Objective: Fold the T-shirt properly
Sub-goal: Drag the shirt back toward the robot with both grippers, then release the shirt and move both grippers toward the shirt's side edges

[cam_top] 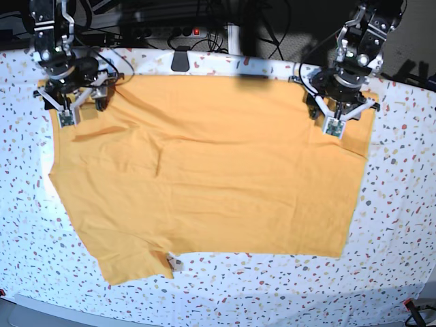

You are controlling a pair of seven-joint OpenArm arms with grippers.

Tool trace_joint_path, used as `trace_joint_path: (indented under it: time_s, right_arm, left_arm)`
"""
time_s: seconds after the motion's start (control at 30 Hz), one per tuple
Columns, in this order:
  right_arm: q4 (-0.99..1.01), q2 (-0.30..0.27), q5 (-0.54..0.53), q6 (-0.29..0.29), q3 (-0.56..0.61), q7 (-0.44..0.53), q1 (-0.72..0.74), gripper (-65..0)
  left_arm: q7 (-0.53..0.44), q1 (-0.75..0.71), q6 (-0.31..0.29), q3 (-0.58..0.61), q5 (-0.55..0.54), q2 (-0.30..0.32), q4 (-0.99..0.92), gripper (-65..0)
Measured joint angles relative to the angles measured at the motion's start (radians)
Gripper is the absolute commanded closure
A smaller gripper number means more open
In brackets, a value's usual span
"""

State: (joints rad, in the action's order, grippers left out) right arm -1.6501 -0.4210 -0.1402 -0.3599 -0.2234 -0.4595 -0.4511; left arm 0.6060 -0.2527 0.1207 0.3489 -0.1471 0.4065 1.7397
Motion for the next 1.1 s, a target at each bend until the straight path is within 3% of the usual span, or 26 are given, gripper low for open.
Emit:
trace_joint_path:
  time_s: [0.27, 0.83, 1.1]
  right_arm:
    - [-0.008, -0.02, -0.001, 0.0, -0.014, 0.0, -0.037, -41.8]
    - [-0.043, -0.029, 0.001, 0.0, -0.018, -0.038, -0.077, -41.8]
    - [-0.089, -0.031, 0.01, 0.0, -0.018, -0.071, -0.107, -41.8]
  left_arm:
    - [0.027, -0.014, 0.0, 0.0, 0.0, -0.036, 0.005, -24.9]
    - [0.004, -0.069, 0.015, 0.0, 0.081, -0.04, 0.022, -24.9]
    - [0.04, -0.069, 0.037, -0.003, 0.103, -0.114, 0.023, -24.9]
